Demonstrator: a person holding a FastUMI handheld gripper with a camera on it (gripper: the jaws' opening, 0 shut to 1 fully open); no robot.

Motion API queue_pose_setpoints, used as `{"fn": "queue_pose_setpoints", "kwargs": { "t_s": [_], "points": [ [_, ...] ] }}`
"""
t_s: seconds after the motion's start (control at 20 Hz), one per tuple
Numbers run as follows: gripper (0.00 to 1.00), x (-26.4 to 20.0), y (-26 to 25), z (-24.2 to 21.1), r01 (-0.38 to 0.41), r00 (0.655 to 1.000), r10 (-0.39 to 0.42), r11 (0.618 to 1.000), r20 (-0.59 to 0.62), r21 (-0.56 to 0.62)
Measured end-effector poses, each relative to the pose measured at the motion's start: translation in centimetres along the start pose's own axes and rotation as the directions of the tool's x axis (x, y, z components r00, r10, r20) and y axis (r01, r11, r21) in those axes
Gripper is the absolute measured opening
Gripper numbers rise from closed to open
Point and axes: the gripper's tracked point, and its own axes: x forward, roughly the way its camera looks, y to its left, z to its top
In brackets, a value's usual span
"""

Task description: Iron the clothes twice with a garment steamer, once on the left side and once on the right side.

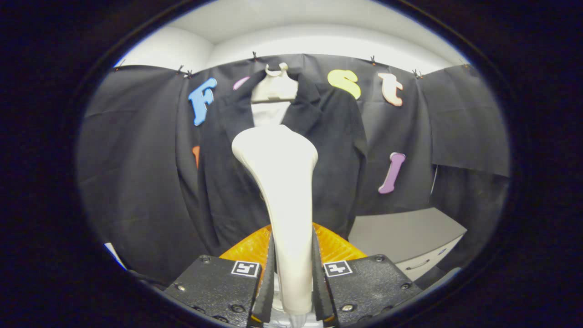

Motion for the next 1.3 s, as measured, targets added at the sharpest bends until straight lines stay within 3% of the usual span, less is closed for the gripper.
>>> {"fn": "queue_pose_setpoints", "kwargs": {
  "t_s": [0.25,0.6,0.8,1.1,1.3],
  "points": [
    [0.38,-1.0,4.0,7.0,-0.036,0.997,0.036,0.999,0.071,-0.005],
    [0.38,1.7,10.7,14.8,-0.061,0.986,0.068,0.997,0.150,-0.054],
    [0.38,4.7,13.4,17.6,-0.032,0.987,0.044,0.997,0.157,-0.073],
    [0.38,9.6,15.3,17.7,0.055,0.992,-0.041,0.991,0.116,-0.122],
    [0.38,11.7,16.2,16.0,0.072,0.995,-0.061,0.986,0.078,-0.147]
  ]
}}
